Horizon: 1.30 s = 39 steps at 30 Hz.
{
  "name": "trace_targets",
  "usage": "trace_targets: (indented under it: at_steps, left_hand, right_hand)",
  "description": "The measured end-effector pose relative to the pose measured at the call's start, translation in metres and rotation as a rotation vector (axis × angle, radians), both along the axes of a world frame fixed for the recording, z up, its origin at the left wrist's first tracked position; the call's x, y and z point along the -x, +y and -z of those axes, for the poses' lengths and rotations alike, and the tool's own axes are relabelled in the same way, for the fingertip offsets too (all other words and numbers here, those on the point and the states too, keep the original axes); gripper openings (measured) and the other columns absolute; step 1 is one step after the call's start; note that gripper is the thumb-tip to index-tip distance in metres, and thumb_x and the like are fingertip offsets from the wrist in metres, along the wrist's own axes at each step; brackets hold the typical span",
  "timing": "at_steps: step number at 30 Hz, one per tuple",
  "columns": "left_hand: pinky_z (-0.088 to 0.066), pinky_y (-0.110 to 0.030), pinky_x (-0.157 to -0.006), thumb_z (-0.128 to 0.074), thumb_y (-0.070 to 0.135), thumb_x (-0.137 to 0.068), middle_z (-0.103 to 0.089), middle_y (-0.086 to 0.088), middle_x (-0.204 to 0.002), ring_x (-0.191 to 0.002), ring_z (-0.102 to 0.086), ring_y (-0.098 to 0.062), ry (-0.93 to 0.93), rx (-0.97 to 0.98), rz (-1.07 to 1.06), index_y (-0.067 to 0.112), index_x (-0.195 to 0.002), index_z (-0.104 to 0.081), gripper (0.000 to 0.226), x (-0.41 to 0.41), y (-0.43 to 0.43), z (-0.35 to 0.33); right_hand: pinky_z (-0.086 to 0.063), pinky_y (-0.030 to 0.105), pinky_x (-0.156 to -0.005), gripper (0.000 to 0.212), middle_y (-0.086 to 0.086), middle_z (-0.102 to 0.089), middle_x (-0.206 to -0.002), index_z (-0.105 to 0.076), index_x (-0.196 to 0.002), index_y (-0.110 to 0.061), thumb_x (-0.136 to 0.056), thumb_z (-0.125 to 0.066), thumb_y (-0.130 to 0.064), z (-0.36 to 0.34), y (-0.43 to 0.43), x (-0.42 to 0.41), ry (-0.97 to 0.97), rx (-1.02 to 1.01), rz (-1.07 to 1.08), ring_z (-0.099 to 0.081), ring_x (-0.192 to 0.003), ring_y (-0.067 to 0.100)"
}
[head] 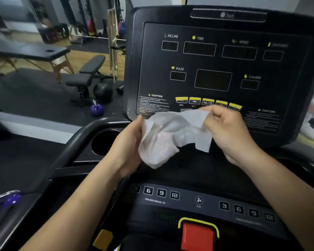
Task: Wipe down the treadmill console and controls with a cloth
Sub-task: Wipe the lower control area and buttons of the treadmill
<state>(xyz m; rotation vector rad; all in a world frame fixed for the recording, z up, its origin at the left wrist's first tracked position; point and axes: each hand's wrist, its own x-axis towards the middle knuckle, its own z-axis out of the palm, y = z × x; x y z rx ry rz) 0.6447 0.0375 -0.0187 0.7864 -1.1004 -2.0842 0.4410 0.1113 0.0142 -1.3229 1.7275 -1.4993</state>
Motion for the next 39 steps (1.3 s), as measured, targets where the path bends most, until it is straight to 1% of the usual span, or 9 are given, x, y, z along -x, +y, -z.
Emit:
trace_targets:
  at_steps: [3,8,12,17,22,25,27,31,39]
  left_hand:
    - [-0.049,-0.04,-0.096,-0.055,0.059,-0.09,-0.071,-0.015,-0.116,-0.11,-0.067,-0.028,-0.101,0.123,0.004,0.004,-0.117,-0.068,0.063,0.002,0.007,0.004]
    - [-0.052,-0.031,-0.076,-0.073,0.017,-0.084,-0.075,-0.007,-0.086,-0.08,-0.068,-0.024,-0.41,0.273,-0.096,0.006,-0.086,-0.073,0.011,0.014,0.023,0.014]
    - [-0.046,-0.043,-0.105,-0.044,0.037,-0.102,-0.07,-0.013,-0.121,-0.114,-0.066,-0.027,-0.131,-0.117,-0.057,0.008,-0.124,-0.065,0.042,0.016,0.025,0.009]
    - [-0.055,-0.041,-0.081,-0.037,0.067,-0.094,-0.072,-0.019,-0.111,-0.094,-0.072,-0.031,0.055,-0.3,-0.076,0.003,-0.116,-0.068,0.075,0.008,0.031,0.003]
    - [-0.047,-0.05,-0.102,-0.059,0.027,-0.09,-0.062,-0.029,-0.127,-0.113,-0.063,-0.04,-0.08,-0.038,-0.166,-0.006,-0.122,-0.062,0.047,-0.007,0.029,0.013]
    - [-0.051,-0.048,-0.094,-0.061,0.022,-0.091,-0.067,-0.03,-0.114,-0.099,-0.067,-0.037,-0.043,0.123,-0.117,-0.007,-0.115,-0.067,0.038,-0.019,0.031,0.016]
    - [-0.054,-0.037,-0.082,-0.062,0.025,-0.091,-0.072,-0.026,-0.102,-0.088,-0.068,-0.029,-0.138,0.315,-0.073,-0.004,-0.104,-0.072,0.033,-0.026,0.035,0.013]
    - [-0.045,-0.016,-0.058,-0.068,0.027,-0.084,-0.068,0.003,-0.069,-0.064,-0.057,-0.001,-0.388,0.673,-0.202,0.013,-0.078,-0.075,0.017,-0.045,0.025,0.009]
    - [-0.05,-0.022,-0.095,-0.065,0.011,-0.09,-0.073,0.007,-0.111,-0.109,-0.066,-0.005,-0.607,1.238,-0.363,0.019,-0.107,-0.075,0.022,-0.089,0.007,-0.002]
  right_hand:
    - [-0.053,0.052,-0.079,0.023,0.013,-0.072,-0.09,-0.073,-0.09,-0.014,-0.095,-0.051,-0.009,0.008,-0.007,0.006,0.02,-0.041,-0.004,-0.067,-0.091,0.035]
    - [-0.033,0.031,-0.056,0.019,0.017,-0.056,-0.064,-0.059,-0.065,-0.008,-0.082,-0.055,-0.016,0.004,-0.016,0.003,0.266,0.037,0.05,-0.044,-0.057,0.015]
    - [-0.048,0.031,-0.063,0.013,-0.004,-0.069,-0.07,-0.071,-0.081,-0.021,-0.083,-0.058,-0.022,-0.001,0.005,-0.022,0.568,0.249,0.056,-0.062,-0.064,0.016]
    - [-0.048,0.033,-0.073,0.045,-0.013,-0.062,-0.092,-0.063,-0.1,-0.029,-0.086,-0.045,-0.068,0.02,0.029,-0.053,0.996,-0.173,-0.516,-0.057,-0.085,0.01]
    - [-0.045,0.022,-0.064,0.027,-0.012,-0.063,-0.085,-0.071,-0.102,-0.029,-0.08,-0.068,-0.044,0.028,0.019,-0.025,0.515,0.111,-0.223,-0.058,-0.077,0.005]
    - [-0.05,0.025,-0.085,0.065,-0.016,-0.061,-0.115,-0.054,-0.131,-0.036,-0.072,-0.081,-0.035,0.03,0.008,-0.016,0.321,-0.122,-0.308,-0.057,-0.105,-0.001]
    - [-0.053,0.035,-0.091,0.05,-0.014,-0.069,-0.107,-0.063,-0.118,-0.034,-0.073,-0.083,-0.022,0.034,0.005,-0.018,0.254,-0.204,-0.429,-0.063,-0.102,0.001]
    - [-0.051,0.032,-0.07,0.005,-0.006,-0.069,-0.073,-0.072,-0.079,-0.026,-0.08,-0.076,-0.028,0.039,0.002,-0.032,0.474,-0.218,-0.412,-0.063,-0.07,0.013]
    - [-0.052,0.036,-0.073,0.023,-0.001,-0.065,-0.095,-0.075,-0.095,-0.015,-0.08,-0.063,-0.001,0.032,-0.049,-0.05,0.85,0.268,-0.231,-0.061,-0.089,0.021]
